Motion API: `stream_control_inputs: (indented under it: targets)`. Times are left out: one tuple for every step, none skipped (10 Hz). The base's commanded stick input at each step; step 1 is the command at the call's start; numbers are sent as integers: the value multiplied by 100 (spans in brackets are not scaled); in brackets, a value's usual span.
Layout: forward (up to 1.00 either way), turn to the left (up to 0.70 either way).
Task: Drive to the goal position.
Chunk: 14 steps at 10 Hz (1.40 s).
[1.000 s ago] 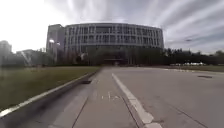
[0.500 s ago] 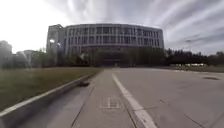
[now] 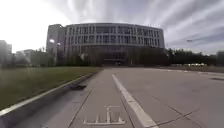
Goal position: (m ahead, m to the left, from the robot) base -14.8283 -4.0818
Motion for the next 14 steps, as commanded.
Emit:
stream_control_inputs:
  targets:
    - [85,0]
    - [85,0]
    - [85,0]
    - [85,0]
    - [85,0]
    - [85,0]
    - [85,0]
    - [85,0]
    - [85,0]
    - [85,0]
    - [85,0]
    - [85,0]
    - [85,0]
    - [85,0]
